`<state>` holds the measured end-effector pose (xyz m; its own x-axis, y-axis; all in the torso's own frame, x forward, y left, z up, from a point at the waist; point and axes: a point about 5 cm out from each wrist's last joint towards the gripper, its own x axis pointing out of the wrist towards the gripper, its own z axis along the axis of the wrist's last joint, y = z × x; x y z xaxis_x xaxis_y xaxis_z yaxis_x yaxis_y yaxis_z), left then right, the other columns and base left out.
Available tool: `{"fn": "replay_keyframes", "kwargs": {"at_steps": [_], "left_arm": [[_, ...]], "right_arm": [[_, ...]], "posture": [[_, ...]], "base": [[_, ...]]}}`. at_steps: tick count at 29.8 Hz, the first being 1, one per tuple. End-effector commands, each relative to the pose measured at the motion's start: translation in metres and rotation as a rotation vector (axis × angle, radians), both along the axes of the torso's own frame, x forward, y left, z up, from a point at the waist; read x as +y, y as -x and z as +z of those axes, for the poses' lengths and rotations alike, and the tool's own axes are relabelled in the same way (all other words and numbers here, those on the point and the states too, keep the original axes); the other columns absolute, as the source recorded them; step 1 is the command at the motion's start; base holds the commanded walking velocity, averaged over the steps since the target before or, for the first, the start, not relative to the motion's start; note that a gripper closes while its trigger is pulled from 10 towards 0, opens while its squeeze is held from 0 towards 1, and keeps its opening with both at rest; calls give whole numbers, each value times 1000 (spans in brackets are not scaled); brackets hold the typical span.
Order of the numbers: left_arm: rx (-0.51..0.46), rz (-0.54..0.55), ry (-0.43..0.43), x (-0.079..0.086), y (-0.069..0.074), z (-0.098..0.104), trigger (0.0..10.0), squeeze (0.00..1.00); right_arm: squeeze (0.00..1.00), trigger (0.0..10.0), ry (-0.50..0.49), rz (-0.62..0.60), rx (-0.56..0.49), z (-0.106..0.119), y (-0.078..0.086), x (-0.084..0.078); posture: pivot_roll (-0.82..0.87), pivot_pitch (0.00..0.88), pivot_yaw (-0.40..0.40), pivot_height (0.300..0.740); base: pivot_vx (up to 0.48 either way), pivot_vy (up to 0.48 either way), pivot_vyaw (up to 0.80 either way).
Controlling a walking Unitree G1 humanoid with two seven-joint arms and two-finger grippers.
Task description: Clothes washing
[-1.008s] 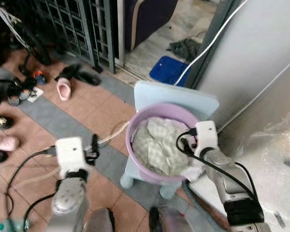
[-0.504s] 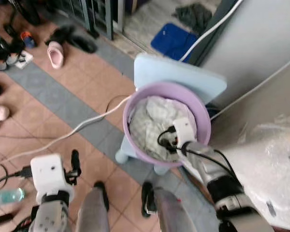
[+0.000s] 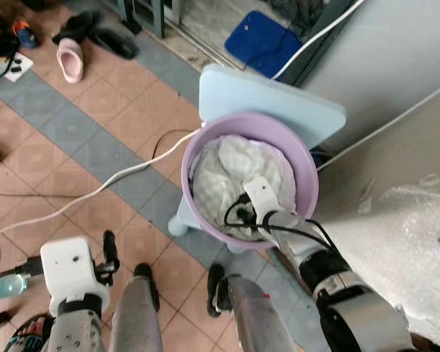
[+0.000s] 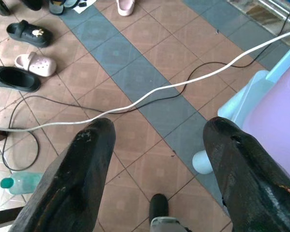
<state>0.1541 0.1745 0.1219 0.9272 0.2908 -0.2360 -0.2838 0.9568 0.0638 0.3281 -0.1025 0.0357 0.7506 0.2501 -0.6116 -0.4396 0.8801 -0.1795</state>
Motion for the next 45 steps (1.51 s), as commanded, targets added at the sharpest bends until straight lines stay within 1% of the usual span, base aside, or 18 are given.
{"fn": "replay_keyframes", "kwargs": {"at_steps": [1, 10, 18, 22, 24, 26, 27, 29, 30, 32, 36, 38, 39, 40, 41, 43, 44, 45], "left_arm": [[25, 17, 0, -1, 4, -2, 10000, 0], [23, 37, 11, -4, 1, -5, 10000, 0], [16, 46, 14, -5, -2, -5, 10000, 0], [14, 46, 16, -5, -5, -6, 10000, 0], [0, 23, 21, -7, -15, -8, 10000, 0], [-3, 19, 21, -8, -16, -8, 10000, 0], [-16, 10, 24, -9, -23, -8, 10000, 0], [-44, -11, 19, -11, -36, -8, 10000, 0], [-48, -16, 13, -11, -37, -8, 10000, 0], [-49, -26, 7, -8, -43, -10, 10000, 0], [-62, -49, 8, -6, -54, -13, 10000, 0], [-74, -67, 10, -7, -62, -13, 10000, 0], [-88, -82, 15, -8, -70, -13, 10000, 0], [-89, -83, 15, -8, -72, -14, 10000, 0], [-100, -93, 13, -9, -77, -12, 10000, 0], [-127, -123, -2, -14, -85, -8, 10000, 0], [-132, -129, -7, -14, -88, -8, 10000, 0], [-138, -133, -13, -16, -90, -7, 10000, 0]], "right_arm": [[0, 0, 12, -17, 71, -18, 11, -10], [0, 0, -1, -13, 54, -15, 6, -11], [0, 0, -52, -52, 60, -12, 2, -14], [0, 0, -75, -33, 59, -10, 1, -12], [0, 0, -114, -17, 47, -2, -5, -9], [0, 0, -119, -16, 46, -1, -6, -9], [0, 0, -114, -5, 29, 3, -9, -11], [0, 0, -155, 4, -21, 17, -19, -14], [0, 0, -164, 8, -34, 20, -21, -15], [0, 0, -162, 16, -53, 27, -25, -13], [0, 0, -244, 61, -161, 55, -39, -7], [0, 0, -286, 60, -218, 69, -43, -8], [0, 0, -321, 49, -260, 79, -46, -10], [0, 0, -324, 48, -263, 80, -47, -10], [0, 0, -343, 38, -291, 84, -47, -12], [0, 0, -385, 8, -378, 97, -43, -20], [0, 0, -387, 1, -418, 100, -41, -22], [0, 0, -395, -16, -465, 104, -37, -25]], "posture": [[173, 420, -197, 740], [159, 404, -218, 740], [158, 396, -227, 740], [147, 384, -223, 740], [123, 361, -212, 740], [123, 361, -212, 740], [116, 342, -209, 740], [103, 286, -197, 740], [103, 286, -197, 740], [92, 251, -180, 740], [58, 198, -147, 740], [51, 176, -133, 740], [50, 145, -115, 740], [50, 145, -115, 740], [45, 114, -94, 740], [44, 107, -88, 740], [41, 77, -59, 740], [41, 77, -59, 740]], "base": [[0, 0, 0], [0, 0, 0], [0, 0, 0], [0, 0, 0], [0, 0, 0], [0, 0, 0], [0, 0, 0], [0, 0, 0], [0, 0, 0], [0, 0, 0], [0, 0, 0], [0, 0, 0], [0, 0, 0], [0, 0, 0], [0, 0, 0], [0, 0, 0], [0, 0, 0], [0, 0, 0]]}}
